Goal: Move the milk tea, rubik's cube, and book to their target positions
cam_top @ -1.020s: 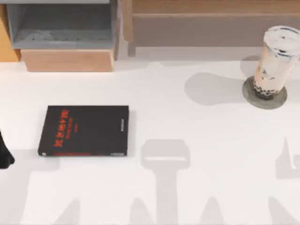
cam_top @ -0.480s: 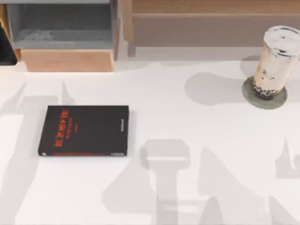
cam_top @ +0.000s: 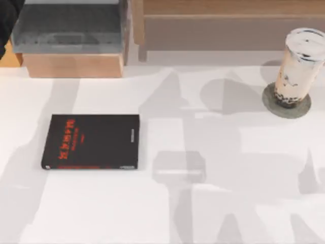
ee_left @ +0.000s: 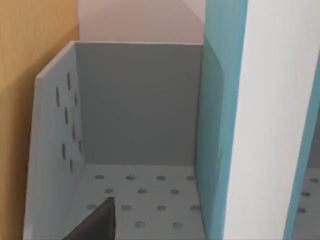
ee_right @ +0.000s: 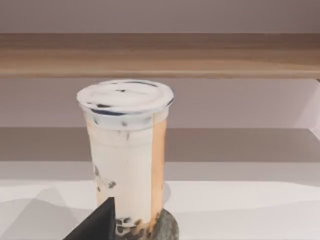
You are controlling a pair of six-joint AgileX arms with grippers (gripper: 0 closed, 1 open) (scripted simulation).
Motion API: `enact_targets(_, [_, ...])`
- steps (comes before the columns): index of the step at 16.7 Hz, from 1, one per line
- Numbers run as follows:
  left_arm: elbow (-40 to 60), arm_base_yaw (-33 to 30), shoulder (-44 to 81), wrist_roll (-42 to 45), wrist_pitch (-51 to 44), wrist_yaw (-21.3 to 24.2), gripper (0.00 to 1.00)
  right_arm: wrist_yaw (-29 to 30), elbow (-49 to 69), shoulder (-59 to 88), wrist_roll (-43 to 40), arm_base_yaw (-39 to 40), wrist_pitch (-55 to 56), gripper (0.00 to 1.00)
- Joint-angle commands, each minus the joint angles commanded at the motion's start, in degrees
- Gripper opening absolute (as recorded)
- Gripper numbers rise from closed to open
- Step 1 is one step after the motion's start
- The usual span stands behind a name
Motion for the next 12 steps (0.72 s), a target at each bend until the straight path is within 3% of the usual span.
enact_targets(5, [10.0, -1.3, 14.1, 0.2, 5.7, -1.3, 1.00, 0.0, 0.0, 0.0, 0.0, 0.0, 0.0, 1.00])
enact_targets(12, [11.2, -1.1, 15.6, 0.3, 6.3, -1.4, 1.00, 0.0, 0.0, 0.0, 0.0, 0.0, 0.0, 1.00])
